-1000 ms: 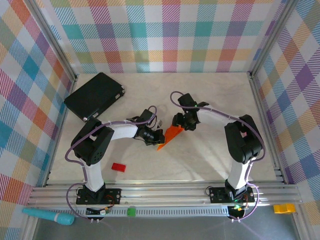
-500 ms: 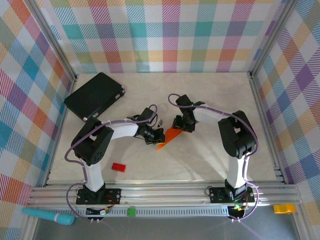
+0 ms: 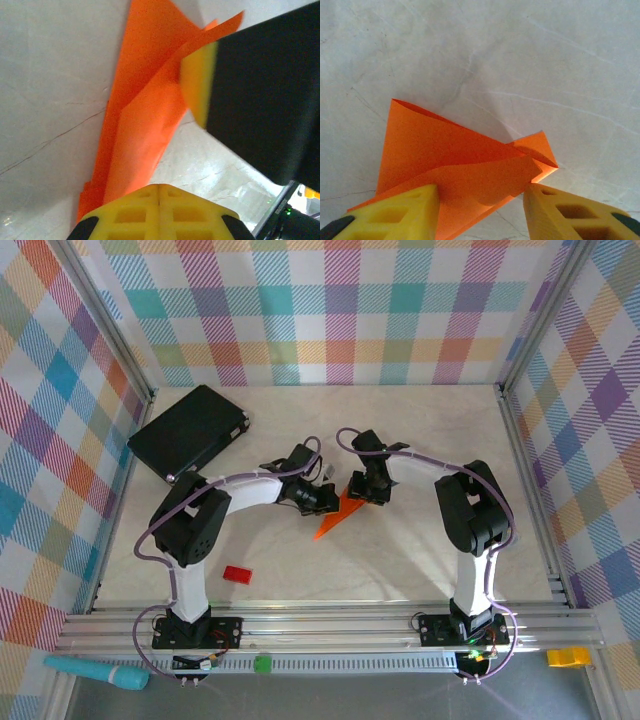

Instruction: Fold a paper plane with a square sheet of paper (pick it up from the middle)

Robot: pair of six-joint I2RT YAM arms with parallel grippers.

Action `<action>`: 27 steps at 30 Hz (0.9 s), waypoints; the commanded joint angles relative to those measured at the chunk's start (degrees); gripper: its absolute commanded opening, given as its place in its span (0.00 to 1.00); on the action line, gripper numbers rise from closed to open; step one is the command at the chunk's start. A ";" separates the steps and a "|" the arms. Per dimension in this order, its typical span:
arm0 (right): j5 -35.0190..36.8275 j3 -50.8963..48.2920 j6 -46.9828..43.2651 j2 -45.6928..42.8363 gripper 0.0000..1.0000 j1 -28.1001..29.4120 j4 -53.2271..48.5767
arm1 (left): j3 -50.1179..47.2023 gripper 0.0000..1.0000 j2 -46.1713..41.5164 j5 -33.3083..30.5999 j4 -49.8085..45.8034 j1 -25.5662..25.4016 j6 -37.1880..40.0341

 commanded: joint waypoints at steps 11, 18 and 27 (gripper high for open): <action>-1.73 -3.37 -0.10 1.69 0.40 -0.27 1.12 | 1.37 0.05 3.14 0.60 -0.60 -0.48 1.36; -1.71 -3.92 -0.73 2.38 0.37 -0.33 1.33 | 0.87 0.05 3.89 0.44 -0.95 -0.48 1.79; -1.18 -5.24 -1.37 3.72 0.29 -0.35 1.58 | 0.31 0.05 4.24 0.69 -0.95 -0.48 2.09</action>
